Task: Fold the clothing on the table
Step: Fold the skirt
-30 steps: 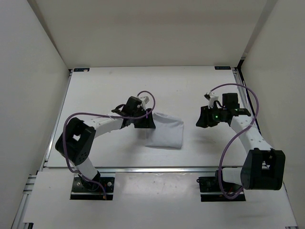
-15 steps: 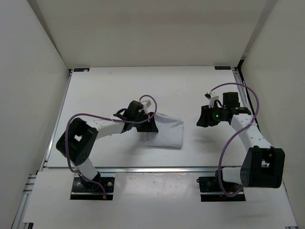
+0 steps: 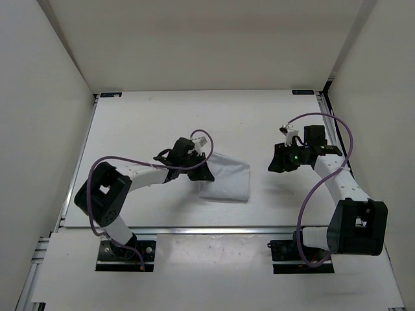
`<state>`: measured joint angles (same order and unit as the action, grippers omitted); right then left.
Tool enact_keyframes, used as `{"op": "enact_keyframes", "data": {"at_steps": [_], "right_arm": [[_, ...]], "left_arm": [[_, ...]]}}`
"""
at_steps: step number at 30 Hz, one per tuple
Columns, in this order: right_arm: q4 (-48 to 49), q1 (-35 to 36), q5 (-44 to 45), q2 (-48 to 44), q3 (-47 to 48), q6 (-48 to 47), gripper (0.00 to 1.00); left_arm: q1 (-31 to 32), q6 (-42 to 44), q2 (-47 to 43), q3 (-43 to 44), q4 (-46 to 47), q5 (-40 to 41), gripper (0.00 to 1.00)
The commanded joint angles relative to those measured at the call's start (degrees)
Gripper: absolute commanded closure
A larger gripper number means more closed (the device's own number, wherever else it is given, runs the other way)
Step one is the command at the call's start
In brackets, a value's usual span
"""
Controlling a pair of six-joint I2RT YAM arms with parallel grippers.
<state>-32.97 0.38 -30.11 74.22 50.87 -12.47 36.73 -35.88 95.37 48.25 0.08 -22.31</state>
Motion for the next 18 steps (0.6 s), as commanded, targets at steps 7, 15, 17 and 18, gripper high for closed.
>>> {"op": "enact_keyframes", "data": {"at_steps": [7, 15, 17, 18], "right_arm": [[1.9, -0.1, -0.5, -1.0, -0.1, -0.2, 0.53], [2.6, 1.6, 0.1, -1.1, -1.7, -0.2, 0.53], [2.7, 1.9, 0.4, -1.0, -1.9, -0.6, 0.53], [2.7, 2.0, 0.0, -0.9, -2.4, -0.7, 0.53]], "left_arm": [[2.8, -3.3, -16.2, -4.6, -5.3, 0.8, 1.00], [3.5, -7.8, -25.8, -13.0, -6.9, 2.4, 1.00], [4.9, -7.0, -26.9, -13.0, -8.2, 3.7, 1.00], [5.3, -6.8, -27.2, -12.7, -9.1, 3.8, 1.00]]}}
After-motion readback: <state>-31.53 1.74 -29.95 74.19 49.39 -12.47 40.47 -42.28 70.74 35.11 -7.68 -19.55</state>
